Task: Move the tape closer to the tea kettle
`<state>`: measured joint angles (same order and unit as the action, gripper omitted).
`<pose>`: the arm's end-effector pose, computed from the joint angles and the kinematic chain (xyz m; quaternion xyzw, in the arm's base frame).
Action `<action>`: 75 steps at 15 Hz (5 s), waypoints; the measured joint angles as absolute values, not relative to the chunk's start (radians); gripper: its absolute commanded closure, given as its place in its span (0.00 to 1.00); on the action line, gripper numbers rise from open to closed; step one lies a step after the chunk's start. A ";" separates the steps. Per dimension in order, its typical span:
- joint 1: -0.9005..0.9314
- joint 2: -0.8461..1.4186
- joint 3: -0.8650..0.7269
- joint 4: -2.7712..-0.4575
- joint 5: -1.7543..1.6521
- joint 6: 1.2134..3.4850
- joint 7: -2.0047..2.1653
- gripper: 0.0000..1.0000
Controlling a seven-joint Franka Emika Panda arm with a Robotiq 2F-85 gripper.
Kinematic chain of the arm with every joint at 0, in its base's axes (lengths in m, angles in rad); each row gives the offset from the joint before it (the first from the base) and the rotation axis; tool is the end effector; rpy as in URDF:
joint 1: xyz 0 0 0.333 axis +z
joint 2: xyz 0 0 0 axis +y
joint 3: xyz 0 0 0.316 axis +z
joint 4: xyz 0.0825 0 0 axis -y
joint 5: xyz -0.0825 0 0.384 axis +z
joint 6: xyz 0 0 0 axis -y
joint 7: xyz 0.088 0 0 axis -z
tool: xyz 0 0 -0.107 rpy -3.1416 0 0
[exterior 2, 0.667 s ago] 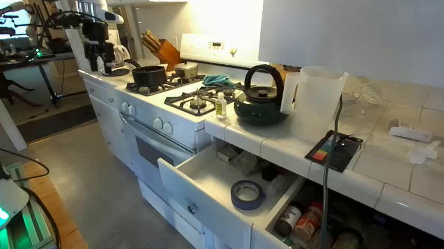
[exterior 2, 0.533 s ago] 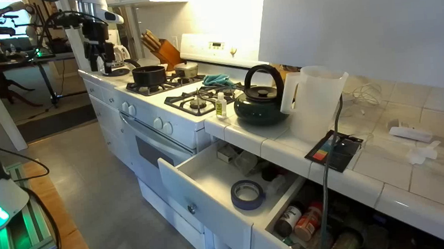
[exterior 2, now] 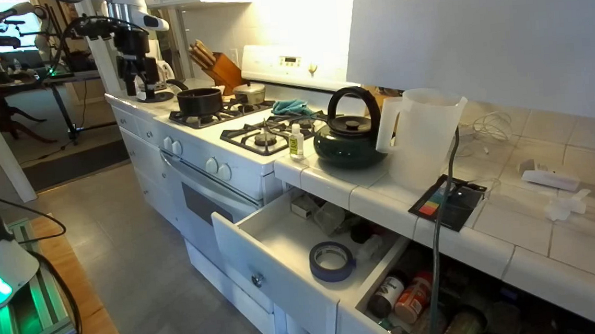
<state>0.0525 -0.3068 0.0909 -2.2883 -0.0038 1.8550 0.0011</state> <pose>0.4374 0.0646 0.4637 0.9955 0.0686 -0.0626 0.0199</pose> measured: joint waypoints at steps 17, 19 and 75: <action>-0.207 -0.248 -0.376 -2.496 -0.116 2.312 -0.481 0.00; -0.221 -0.185 -0.420 -2.455 -0.048 2.315 -0.509 0.00; -0.550 0.842 -0.155 -1.658 0.064 2.664 -0.727 0.00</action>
<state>-0.5495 0.8420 -0.1554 -1.6577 0.0636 2.6644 -0.7274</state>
